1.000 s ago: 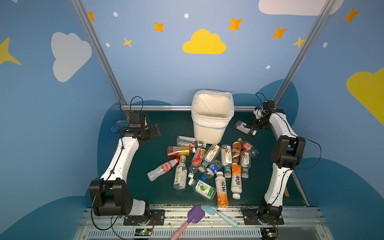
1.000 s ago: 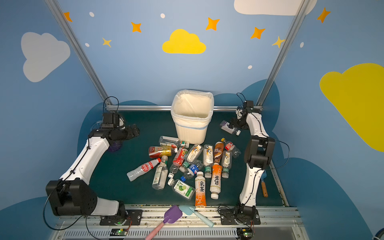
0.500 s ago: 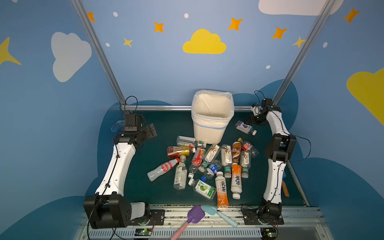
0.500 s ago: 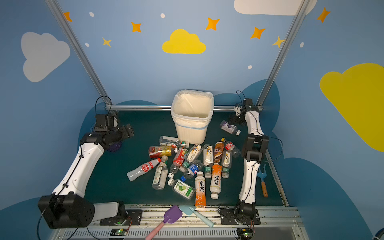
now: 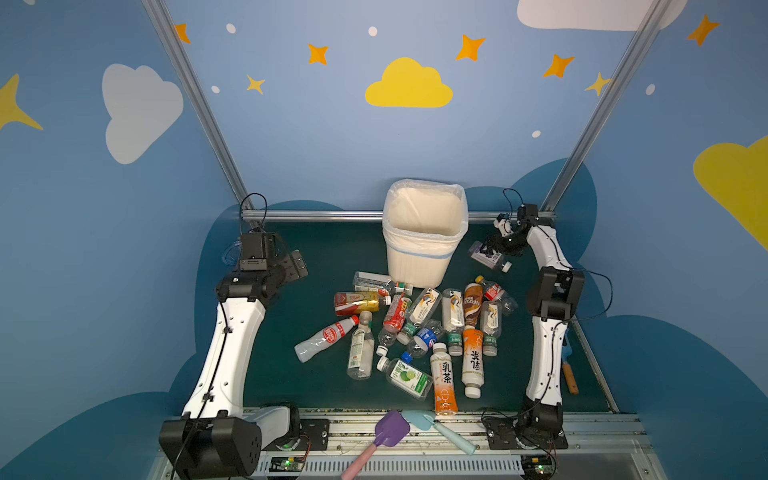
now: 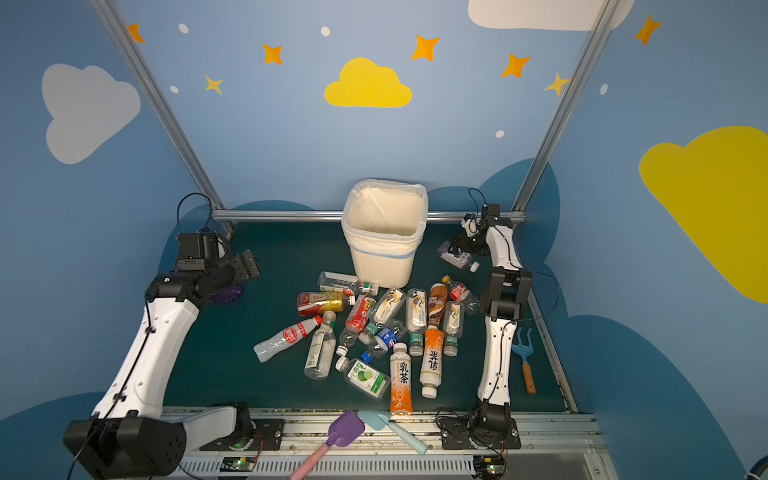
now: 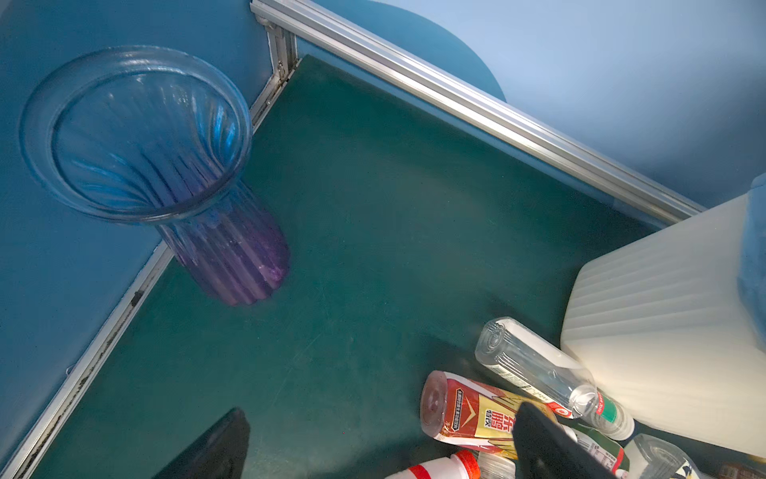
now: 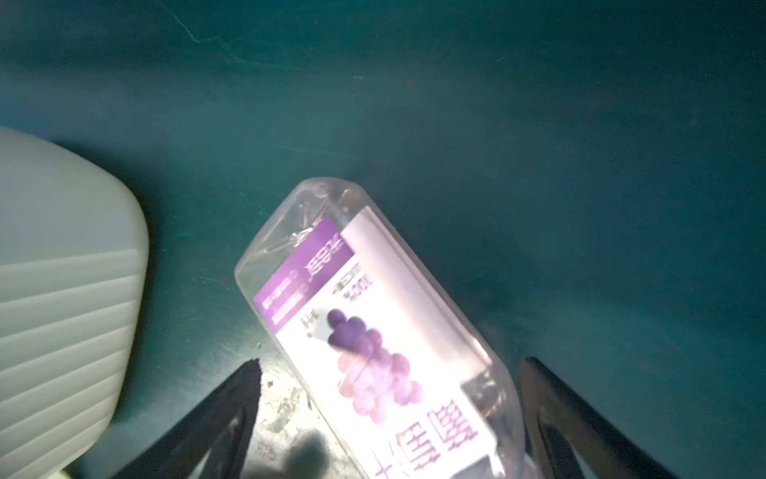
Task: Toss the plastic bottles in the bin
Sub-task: 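Close the right gripper around the grape juice bottle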
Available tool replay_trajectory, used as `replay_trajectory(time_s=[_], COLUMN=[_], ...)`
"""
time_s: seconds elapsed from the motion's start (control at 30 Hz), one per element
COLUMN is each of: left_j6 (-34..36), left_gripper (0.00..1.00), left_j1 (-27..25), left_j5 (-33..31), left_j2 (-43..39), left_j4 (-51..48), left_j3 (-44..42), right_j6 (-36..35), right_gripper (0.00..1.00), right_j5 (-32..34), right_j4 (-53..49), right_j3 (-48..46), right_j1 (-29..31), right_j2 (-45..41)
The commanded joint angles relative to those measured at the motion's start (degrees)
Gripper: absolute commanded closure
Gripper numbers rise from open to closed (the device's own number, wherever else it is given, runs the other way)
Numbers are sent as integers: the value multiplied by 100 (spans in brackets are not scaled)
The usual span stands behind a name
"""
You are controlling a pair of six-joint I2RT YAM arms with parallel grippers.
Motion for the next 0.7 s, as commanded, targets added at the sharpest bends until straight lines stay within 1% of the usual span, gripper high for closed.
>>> replay_trajectory(time_s=[0.0,0.17,0.47,0.67], left_j6=[87,91,57,96], left_gripper=[0,0,0,0], left_j1=[32,43,61,59], left_j5=[-56,13,216,279], left_j2=[-64,-95,-4,39], left_j4=[-164,-141,-83,-61], left_j3=[-23,-120,-224,-233], right_j6=[10,-48,-102,301], right_gripper=[3,3,3,3], right_j5=[-252,-219,282,810], right_j4=[-291,-406,-409,-294], right_j3=[19,-282,-929,-1007], right_j1=[-35,21,253,474], right_j2=[-31,-219,-494,-504])
